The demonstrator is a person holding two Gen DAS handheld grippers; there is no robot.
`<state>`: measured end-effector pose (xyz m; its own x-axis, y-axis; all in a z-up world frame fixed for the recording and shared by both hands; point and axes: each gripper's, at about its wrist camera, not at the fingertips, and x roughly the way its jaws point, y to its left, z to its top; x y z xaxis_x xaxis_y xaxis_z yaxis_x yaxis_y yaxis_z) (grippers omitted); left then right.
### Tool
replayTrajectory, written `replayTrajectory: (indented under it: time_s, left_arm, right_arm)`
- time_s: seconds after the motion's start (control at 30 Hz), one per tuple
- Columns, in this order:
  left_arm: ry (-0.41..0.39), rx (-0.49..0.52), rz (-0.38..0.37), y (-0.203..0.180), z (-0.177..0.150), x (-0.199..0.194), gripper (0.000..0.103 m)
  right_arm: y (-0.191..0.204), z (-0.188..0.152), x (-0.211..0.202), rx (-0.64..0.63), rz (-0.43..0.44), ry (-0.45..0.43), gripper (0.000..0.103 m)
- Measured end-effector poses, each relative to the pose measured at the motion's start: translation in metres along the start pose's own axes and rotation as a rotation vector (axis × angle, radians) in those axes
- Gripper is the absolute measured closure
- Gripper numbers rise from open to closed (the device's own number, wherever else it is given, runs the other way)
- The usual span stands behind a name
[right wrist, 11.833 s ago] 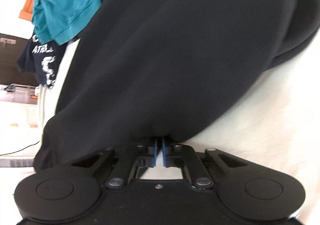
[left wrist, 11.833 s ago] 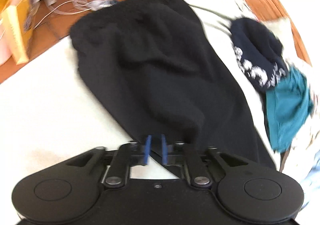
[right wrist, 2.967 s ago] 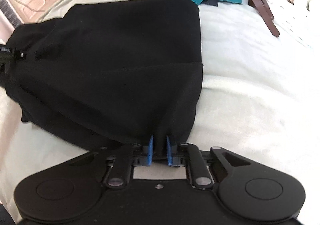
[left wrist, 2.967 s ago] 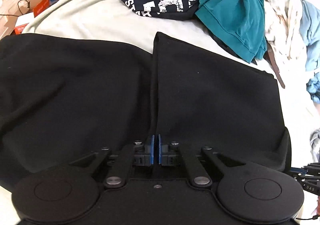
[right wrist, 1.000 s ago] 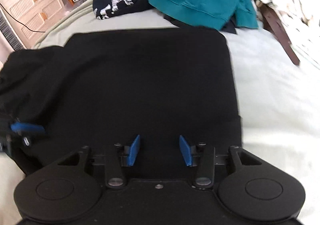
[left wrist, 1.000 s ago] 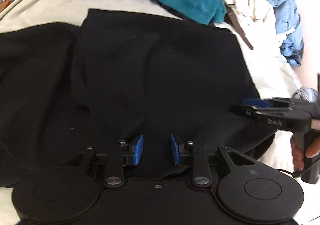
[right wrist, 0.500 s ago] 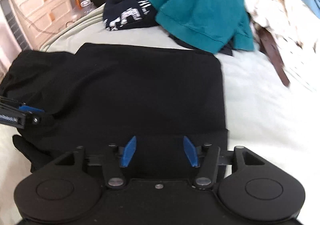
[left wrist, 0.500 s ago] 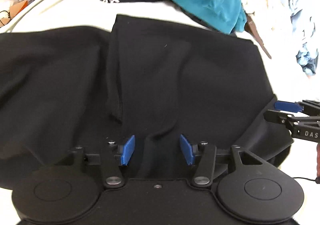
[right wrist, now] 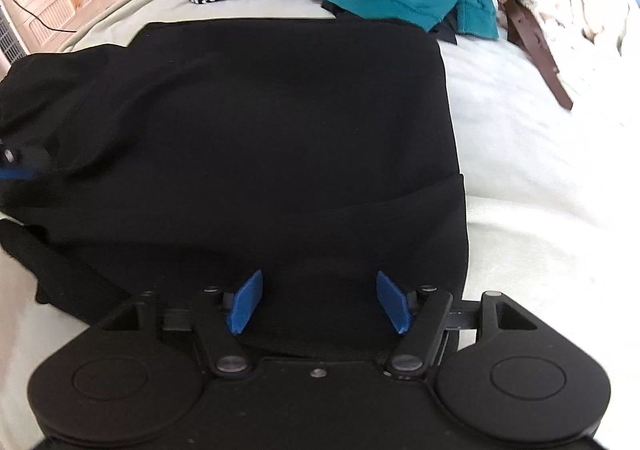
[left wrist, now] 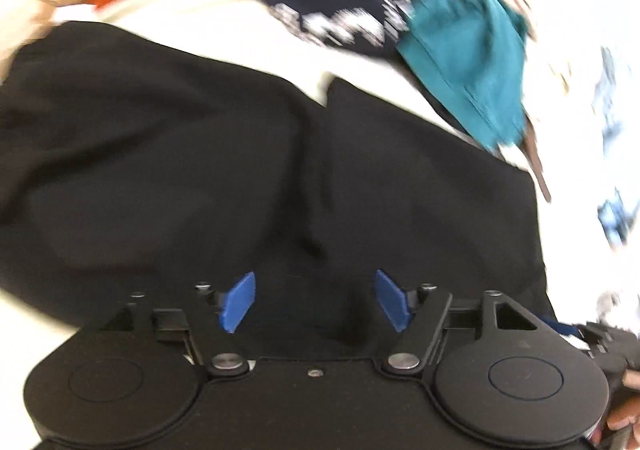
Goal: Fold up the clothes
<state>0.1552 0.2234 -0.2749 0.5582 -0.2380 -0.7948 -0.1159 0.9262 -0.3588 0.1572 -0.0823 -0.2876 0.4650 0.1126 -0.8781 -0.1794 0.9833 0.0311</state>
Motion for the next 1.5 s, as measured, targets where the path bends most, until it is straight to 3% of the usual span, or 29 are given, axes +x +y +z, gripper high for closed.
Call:
replayTrajectory:
  time_s: [0.03, 0.13, 0.2, 0.33, 0.47, 0.6, 0.83, 0.93, 1.1, 1.17, 1.27, 1.33, 1.37, 1.4, 1.43, 1.5]
  left_arm:
    - [-0.014, -0.029, 0.007, 0.01, -0.002, -0.006, 0.015]
    - [-0.041, -0.115, 0.056, 0.047, -0.016, -0.019, 0.012]
    - [-0.043, -0.187, 0.119, 0.071, -0.022, -0.026, 0.011]
    - [-0.103, -0.291, 0.173, 0.104, -0.019, -0.036, 0.007]
    - [-0.174, -0.347, 0.184, 0.128, -0.008, -0.036, 0.0]
    - [-0.169, -0.43, 0.14, 0.15, 0.0, -0.03, 0.0]
    - [-0.18, -0.617, 0.072, 0.186, 0.009, -0.009, 0.0]
    - [-0.214, -0.625, 0.061, 0.19, 0.012, -0.01, 0.0]
    - [-0.345, -0.792, -0.033, 0.213, 0.011, -0.006, 0.001]
    - [-0.385, -0.812, -0.06, 0.219, 0.011, -0.003, 0.002]
    - [-0.371, -0.753, -0.048, 0.216, 0.019, 0.0, 0.002]
    - [-0.358, -0.715, -0.014, 0.213, 0.023, 0.0, 0.005]
    - [-0.348, -0.712, -0.002, 0.213, 0.025, -0.001, 0.018]
    - [-0.341, -0.724, 0.011, 0.213, 0.026, -0.002, 0.048]
    - [-0.331, -0.765, 0.008, 0.216, 0.027, -0.006, 0.058]
    - [-0.324, -0.768, -0.03, 0.216, 0.032, -0.01, 0.062]
  right_arm:
    - [0.004, 0.001, -0.004, -0.003, -0.024, -0.024, 0.022]
    - [0.021, 0.005, -0.013, -0.057, -0.077, -0.102, 0.011]
    - [0.038, 0.012, -0.015, -0.105, -0.04, -0.149, 0.001]
    - [0.062, 0.025, -0.005, -0.11, 0.076, -0.13, 0.001]
    - [0.077, 0.029, 0.009, -0.099, 0.083, -0.093, 0.001]
    - [0.078, 0.031, 0.03, -0.062, 0.068, 0.001, 0.001]
    - [0.074, 0.019, 0.037, 0.017, 0.05, -0.021, 0.001]
    - [0.072, 0.014, 0.041, 0.03, 0.049, -0.037, 0.001]
    - [0.071, 0.012, 0.041, 0.044, 0.05, -0.052, 0.001]
    - [0.071, 0.012, 0.042, 0.043, 0.049, -0.05, 0.001]
    - [0.071, 0.013, 0.042, 0.044, 0.052, -0.052, 0.001]
    - [0.071, 0.011, 0.043, 0.045, 0.052, -0.063, 0.001]
    - [0.071, 0.01, 0.043, 0.045, 0.053, -0.069, 0.001]
    - [0.071, 0.01, 0.043, 0.045, 0.053, -0.073, 0.001]
    - [0.071, 0.008, 0.042, 0.047, 0.054, -0.084, 0.001]
    - [0.068, 0.007, 0.042, 0.059, 0.065, -0.089, 0.001]
